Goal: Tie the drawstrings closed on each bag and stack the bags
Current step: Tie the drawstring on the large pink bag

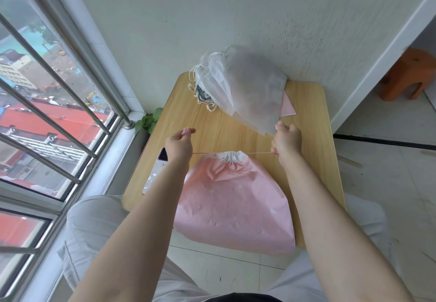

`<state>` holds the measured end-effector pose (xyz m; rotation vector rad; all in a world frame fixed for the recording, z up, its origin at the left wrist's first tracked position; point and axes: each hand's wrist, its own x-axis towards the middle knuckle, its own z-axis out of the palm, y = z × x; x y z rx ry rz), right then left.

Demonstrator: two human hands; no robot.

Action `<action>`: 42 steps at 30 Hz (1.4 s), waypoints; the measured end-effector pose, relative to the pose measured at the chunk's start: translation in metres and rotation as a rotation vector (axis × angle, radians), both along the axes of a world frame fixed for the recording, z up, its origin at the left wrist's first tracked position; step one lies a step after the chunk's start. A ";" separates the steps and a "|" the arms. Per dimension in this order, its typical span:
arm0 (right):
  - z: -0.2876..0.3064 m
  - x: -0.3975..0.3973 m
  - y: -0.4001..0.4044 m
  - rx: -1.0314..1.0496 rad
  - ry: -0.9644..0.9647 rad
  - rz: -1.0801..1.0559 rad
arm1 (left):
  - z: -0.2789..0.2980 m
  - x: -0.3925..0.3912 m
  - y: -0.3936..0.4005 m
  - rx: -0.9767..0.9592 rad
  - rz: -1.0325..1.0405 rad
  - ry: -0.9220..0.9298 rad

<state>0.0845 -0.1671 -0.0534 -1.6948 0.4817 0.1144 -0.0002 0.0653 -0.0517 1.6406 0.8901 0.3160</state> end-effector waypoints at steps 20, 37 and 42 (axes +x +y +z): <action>0.016 -0.036 0.040 -0.401 0.121 0.842 | 0.042 0.037 -0.030 -0.295 -0.235 -0.194; -0.005 -0.044 0.054 -0.185 -0.061 0.567 | 0.039 0.024 -0.014 0.755 -0.793 0.662; -0.006 -0.046 0.055 -0.197 -0.086 0.563 | 0.036 0.015 -0.025 0.552 -0.865 0.581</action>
